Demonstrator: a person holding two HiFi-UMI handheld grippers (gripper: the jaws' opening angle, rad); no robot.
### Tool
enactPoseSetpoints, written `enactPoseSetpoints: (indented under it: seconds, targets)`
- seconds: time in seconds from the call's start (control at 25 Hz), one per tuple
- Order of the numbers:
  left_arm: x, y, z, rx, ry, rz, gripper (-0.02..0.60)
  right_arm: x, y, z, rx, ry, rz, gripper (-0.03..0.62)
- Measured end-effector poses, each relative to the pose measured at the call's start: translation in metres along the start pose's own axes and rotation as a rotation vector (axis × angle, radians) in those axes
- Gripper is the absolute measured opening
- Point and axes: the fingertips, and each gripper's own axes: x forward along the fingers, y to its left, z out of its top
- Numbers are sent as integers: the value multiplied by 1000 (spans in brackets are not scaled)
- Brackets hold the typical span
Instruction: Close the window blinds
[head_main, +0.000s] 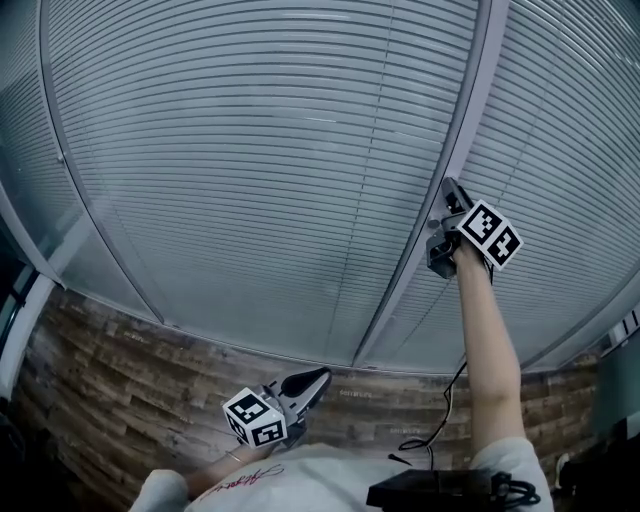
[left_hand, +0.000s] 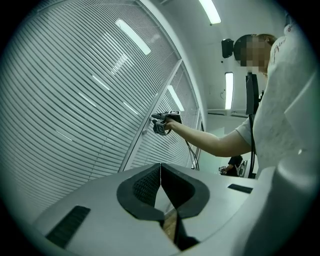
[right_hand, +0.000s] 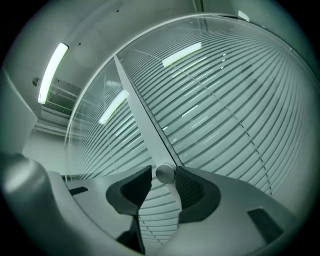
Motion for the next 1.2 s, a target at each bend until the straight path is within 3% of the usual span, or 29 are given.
enactPoseSetpoints:
  seconds: [0.2, 0.48, 0.72, 0.96, 1.2]
  targets:
    - [2, -2, 1, -4, 5, -15, 18, 9, -3, -1, 54, 28, -25, 135]
    - [3, 2, -4, -10, 12, -21, 18, 9, -7, -5, -78, 53, -63, 135]
    - [5, -2, -4, -5, 22, -44, 18, 9, -3, -7, -515, 89, -125, 133]
    - [3, -4, -3, -15, 27, -56, 18, 10, 8, -7, -1120, 151, -191, 132]
    - [6, -3, -8, -20, 31, -64, 18, 10, 6, -14, -1387, 162, -188, 130]
